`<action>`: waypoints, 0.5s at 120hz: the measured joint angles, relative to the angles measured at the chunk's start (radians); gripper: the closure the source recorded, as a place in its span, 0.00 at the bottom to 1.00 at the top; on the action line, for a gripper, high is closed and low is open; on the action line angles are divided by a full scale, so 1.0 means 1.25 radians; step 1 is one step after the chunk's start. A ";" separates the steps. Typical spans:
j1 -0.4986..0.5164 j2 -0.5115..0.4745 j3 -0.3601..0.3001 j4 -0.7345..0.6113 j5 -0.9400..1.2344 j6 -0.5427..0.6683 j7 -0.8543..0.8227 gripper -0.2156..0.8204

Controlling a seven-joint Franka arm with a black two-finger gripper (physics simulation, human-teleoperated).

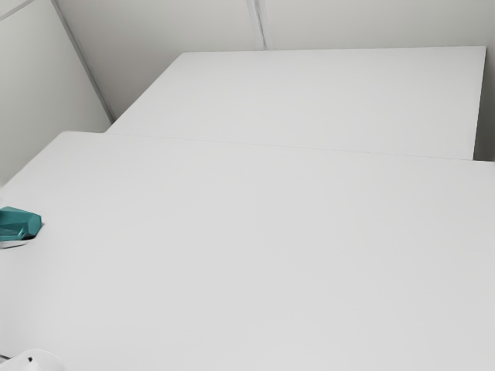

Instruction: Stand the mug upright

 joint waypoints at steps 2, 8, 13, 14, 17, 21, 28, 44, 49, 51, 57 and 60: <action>0.002 0.001 -0.001 -0.001 -0.002 -0.003 0.001 0.21; 0.008 0.003 -0.003 -0.002 -0.008 -0.015 0.005 0.21; 0.010 0.008 -0.003 -0.003 -0.010 -0.025 0.008 0.21; 0.010 0.009 -0.003 -0.003 -0.011 -0.026 0.008 0.21; 0.011 0.012 -0.003 -0.002 -0.012 -0.032 0.010 0.21; 0.012 0.014 -0.001 -0.001 -0.012 -0.038 0.012 0.21; 0.013 0.020 0.000 0.001 -0.012 -0.046 0.015 0.21; 0.012 0.028 0.002 0.002 -0.011 -0.056 0.022 0.21; 0.012 0.030 0.002 0.002 -0.011 -0.057 0.024 0.21; 0.012 0.031 0.001 0.002 -0.011 -0.058 0.024 0.21; 0.012 0.034 -0.001 0.002 -0.011 -0.059 0.026 0.21; 0.012 0.034 -0.002 0.002 -0.012 -0.060 0.027 0.21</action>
